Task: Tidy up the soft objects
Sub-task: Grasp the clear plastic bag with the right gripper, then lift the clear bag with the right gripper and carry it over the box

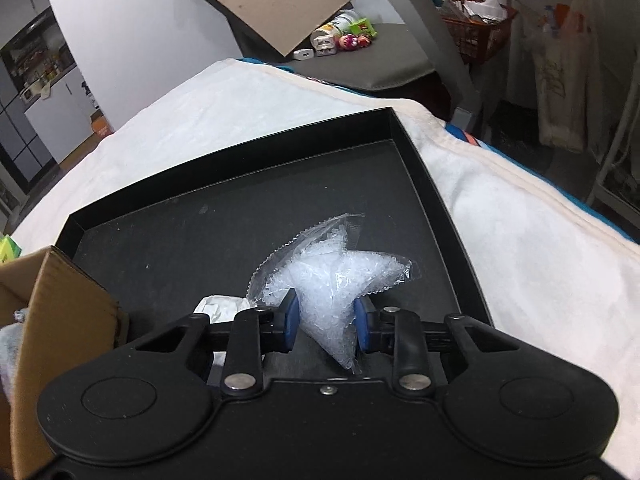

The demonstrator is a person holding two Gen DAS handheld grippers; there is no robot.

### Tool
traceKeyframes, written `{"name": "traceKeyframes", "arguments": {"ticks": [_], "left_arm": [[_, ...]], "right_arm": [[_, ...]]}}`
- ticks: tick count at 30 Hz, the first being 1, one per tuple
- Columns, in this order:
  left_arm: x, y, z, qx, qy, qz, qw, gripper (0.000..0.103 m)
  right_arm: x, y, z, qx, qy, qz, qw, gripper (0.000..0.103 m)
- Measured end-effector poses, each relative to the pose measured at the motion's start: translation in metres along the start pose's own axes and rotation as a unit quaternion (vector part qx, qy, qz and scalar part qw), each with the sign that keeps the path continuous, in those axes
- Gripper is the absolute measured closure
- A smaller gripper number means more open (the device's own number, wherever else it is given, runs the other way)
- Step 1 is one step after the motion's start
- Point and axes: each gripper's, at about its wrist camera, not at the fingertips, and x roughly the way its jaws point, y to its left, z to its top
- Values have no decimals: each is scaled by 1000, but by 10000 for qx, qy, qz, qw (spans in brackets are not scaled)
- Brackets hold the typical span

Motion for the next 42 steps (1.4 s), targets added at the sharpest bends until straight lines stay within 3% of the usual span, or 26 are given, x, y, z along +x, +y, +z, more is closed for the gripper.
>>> {"name": "traceKeyframes", "arguments": {"ticks": [13,25,42], "left_arm": [[-11,11,-7,-11,-58,-456,9989,33],[-21,18,-14,-77,9,-757,9971,33],[-20,31,-25,-212,15,-1132,9933,36]], "right_arm": [[-58,8,7,49,-309,-121,9994,76],[-113,40,22,17,-738,111,9972,76],[-143,93,18,-453,-886,287,9946,76]]}}
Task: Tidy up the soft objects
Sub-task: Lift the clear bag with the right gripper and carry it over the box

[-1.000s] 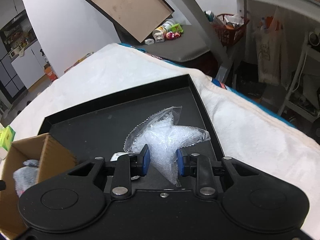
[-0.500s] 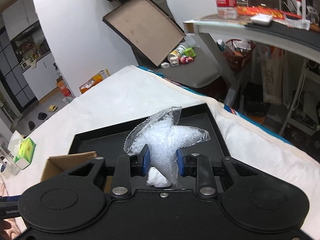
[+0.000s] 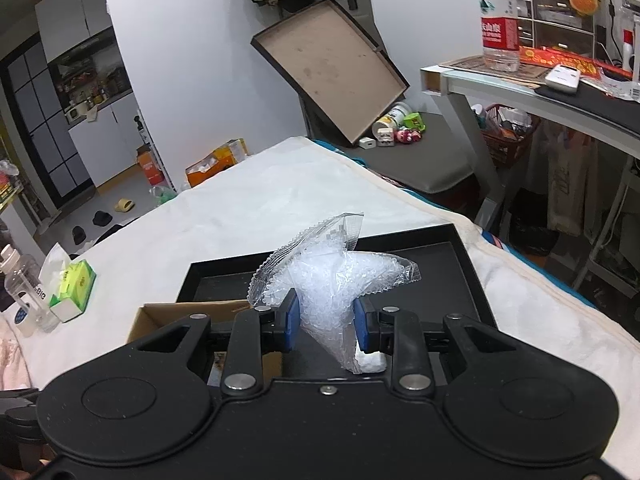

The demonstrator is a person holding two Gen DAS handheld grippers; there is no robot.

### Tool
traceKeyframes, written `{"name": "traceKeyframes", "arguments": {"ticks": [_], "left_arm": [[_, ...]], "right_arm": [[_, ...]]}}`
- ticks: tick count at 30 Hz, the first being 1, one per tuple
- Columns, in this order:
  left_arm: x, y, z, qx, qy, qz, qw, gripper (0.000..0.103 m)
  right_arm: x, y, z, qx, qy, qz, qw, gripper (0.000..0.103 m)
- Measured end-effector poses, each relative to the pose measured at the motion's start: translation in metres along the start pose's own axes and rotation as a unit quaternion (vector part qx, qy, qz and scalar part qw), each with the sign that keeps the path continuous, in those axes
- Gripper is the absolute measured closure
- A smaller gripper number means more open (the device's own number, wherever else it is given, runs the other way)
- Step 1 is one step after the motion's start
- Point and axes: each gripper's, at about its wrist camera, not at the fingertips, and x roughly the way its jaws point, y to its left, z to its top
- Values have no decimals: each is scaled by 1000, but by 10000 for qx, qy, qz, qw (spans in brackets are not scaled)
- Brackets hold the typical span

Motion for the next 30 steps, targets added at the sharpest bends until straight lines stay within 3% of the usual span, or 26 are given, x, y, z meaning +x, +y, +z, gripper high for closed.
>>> {"name": "traceKeyframes", "arguments": {"ticks": [9,15,21,26,30], "left_arm": [[2,8,-3,-67,-56,-181,9998,37],[5,14,-5,-141,-46,-291,9995,43],[12,20,-8,-214,33,-413,9989,57],[19,27,-10,-341,186,-525,9979,77],[23,31,-11,-405,232,-604,9971,84]], "right_arm": [[-5,31,2,-277,-77,61,9996,76],[0,48,-3,-384,-10,97,9992,76],[5,68,-10,-536,85,184,9984,76],[9,79,-14,-626,133,208,9977,76],[13,85,-18,-683,180,209,9973,76]]}}
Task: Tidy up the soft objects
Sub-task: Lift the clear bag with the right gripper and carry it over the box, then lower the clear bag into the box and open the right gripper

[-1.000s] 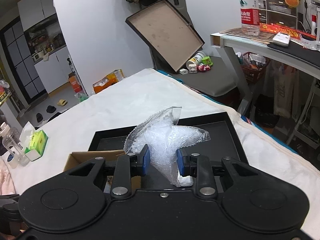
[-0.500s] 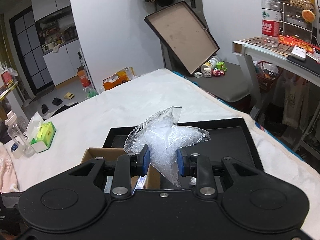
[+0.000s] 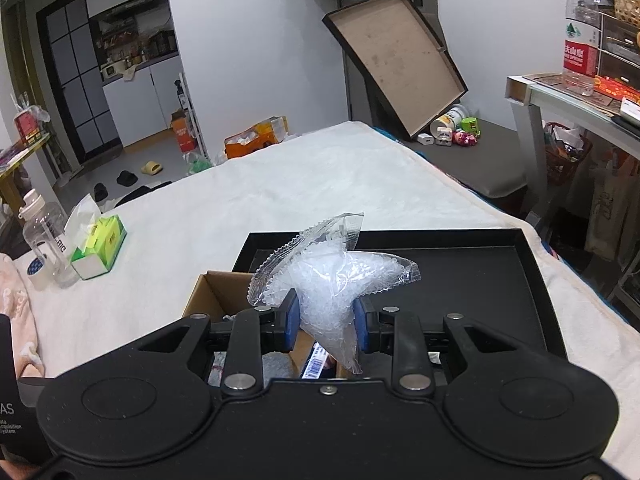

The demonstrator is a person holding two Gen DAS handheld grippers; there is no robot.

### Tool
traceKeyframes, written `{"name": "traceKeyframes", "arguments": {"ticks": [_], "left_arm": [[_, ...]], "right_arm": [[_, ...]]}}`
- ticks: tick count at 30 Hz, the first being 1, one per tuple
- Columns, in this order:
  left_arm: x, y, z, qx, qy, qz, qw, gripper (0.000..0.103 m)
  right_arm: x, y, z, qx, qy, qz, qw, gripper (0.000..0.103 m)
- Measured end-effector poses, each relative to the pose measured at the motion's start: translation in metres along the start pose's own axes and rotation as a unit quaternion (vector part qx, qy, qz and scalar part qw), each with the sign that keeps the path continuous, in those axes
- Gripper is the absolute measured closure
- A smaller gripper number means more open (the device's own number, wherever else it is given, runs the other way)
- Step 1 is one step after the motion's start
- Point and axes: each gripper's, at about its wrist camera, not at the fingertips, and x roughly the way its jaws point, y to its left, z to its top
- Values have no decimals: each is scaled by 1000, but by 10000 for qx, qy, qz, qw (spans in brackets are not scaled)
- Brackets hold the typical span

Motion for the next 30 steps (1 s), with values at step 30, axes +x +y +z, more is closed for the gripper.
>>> {"name": "traceKeyframes", "arguments": {"ticks": [30], "left_arm": [[4,8,-5,-135,64,-300,9994,90]], "right_arm": [[27,28,-6,-348,296,95,9989,59]]}}
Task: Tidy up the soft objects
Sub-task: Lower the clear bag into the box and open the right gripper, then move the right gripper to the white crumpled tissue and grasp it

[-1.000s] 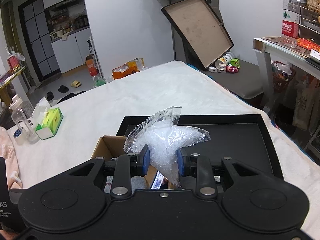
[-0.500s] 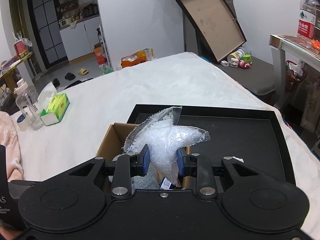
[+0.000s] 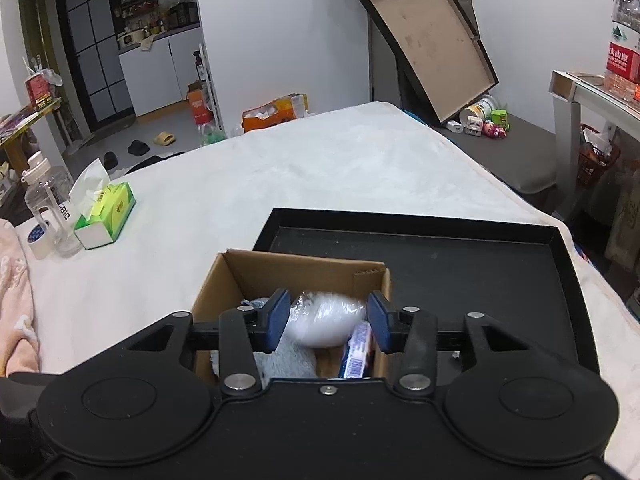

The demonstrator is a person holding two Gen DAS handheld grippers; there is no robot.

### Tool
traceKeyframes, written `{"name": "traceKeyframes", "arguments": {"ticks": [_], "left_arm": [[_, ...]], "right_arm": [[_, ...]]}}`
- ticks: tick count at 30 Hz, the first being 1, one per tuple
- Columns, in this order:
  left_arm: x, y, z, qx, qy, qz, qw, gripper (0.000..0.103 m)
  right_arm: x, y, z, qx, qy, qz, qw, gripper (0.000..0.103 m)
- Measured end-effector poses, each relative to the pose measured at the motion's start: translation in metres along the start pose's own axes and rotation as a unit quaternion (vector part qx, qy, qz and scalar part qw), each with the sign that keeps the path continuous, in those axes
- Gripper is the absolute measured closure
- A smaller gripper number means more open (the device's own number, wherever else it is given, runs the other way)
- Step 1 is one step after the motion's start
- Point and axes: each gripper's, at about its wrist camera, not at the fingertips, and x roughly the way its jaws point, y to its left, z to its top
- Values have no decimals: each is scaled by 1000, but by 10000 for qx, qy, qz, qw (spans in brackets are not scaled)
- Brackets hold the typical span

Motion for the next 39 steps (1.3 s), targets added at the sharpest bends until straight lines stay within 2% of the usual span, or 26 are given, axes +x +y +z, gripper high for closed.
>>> {"name": "traceKeyframes", "arguments": {"ticks": [14,20,25,29,34,36,39], "left_arm": [[-1,-2,1,26,20,34,10000,90],[-2,-8,1,122,25,157,9998,89],[-4,-16,1,281,-25,354,9990,89],[-5,-24,5,351,-8,423,9985,86],[-6,-35,10,507,-10,584,9970,83],[-5,-37,11,529,7,622,9967,79],[-4,-42,13,596,5,686,9959,73]], "right_arm": [[-21,-54,-3,105,-6,-310,9995,59],[-16,-68,-11,49,108,-322,9994,59],[-5,-81,-18,76,212,-326,9992,55],[4,-93,-21,110,315,-284,9990,54],[16,-106,-19,116,398,-274,9988,47],[23,-110,-20,102,394,-243,9989,38],[35,-116,-26,89,334,-223,9992,32]]}}
